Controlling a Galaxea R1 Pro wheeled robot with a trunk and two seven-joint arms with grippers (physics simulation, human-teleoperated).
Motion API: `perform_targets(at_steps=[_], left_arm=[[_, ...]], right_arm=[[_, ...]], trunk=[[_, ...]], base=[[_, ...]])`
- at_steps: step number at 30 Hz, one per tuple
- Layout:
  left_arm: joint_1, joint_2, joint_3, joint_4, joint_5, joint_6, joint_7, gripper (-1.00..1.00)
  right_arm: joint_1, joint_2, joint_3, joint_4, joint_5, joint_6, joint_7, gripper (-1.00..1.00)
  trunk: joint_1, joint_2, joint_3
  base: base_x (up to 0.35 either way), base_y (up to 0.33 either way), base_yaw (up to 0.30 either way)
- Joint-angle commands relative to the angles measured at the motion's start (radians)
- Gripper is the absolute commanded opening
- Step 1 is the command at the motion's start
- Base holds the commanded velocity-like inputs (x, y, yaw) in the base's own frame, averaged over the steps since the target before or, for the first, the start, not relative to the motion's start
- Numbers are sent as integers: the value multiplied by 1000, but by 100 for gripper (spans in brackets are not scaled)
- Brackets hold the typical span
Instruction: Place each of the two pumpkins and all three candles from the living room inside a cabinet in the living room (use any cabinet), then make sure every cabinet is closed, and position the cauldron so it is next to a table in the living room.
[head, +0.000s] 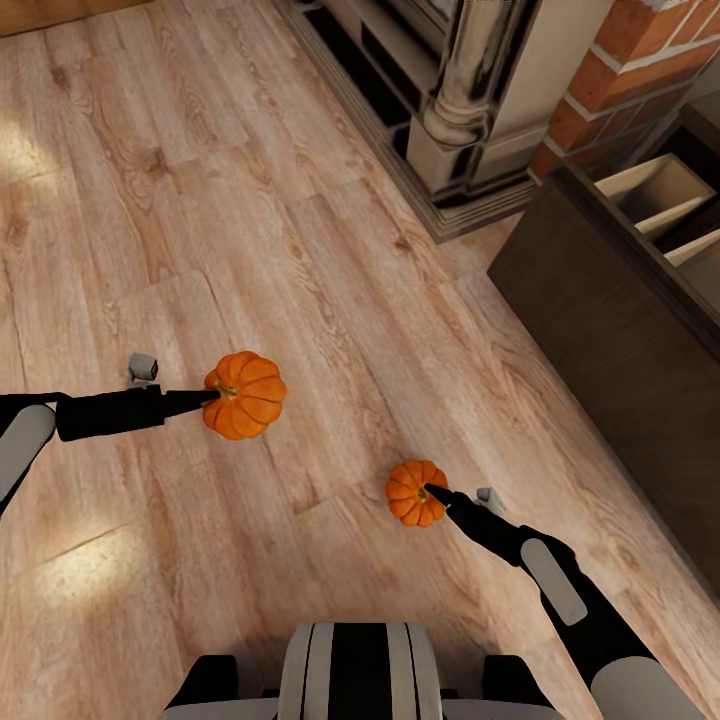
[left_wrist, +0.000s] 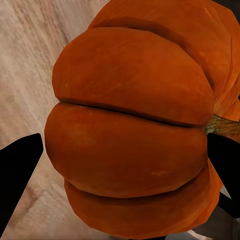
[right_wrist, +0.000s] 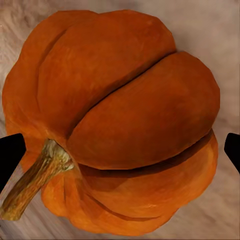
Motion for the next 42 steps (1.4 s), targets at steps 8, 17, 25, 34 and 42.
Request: perform_targets(at_steps=[8, 17, 25, 34, 42], left_arm=[[-1, 1, -1, -1, 3, 4, -2, -100], [-1, 1, 0, -7, 3, 4, -2, -100], [-1, 1, -2, -7, 4, 4, -2, -100], [1, 1, -3, -7, 4, 4, -2, -100], [2, 1, -1, -7, 4, 4, -2, -100]], right_arm=[[0, -1, 1, -1, -4, 3, 1, 100], [0, -1, 1, 0, -4, 3, 1, 100], [0, -1, 1, -1, -4, 3, 3, 100], [0, -1, 1, 0, -4, 3, 5, 100], [0, -1, 1, -1, -4, 3, 7, 100]], trunk=[[0, 0, 0], [0, 0, 0], [2, -1, -20], [3, -2, -28], [3, -2, -28]], base=[[28, 14, 0], [0, 0, 0], [0, 0, 0], [0, 0, 0], [0, 0, 0]])
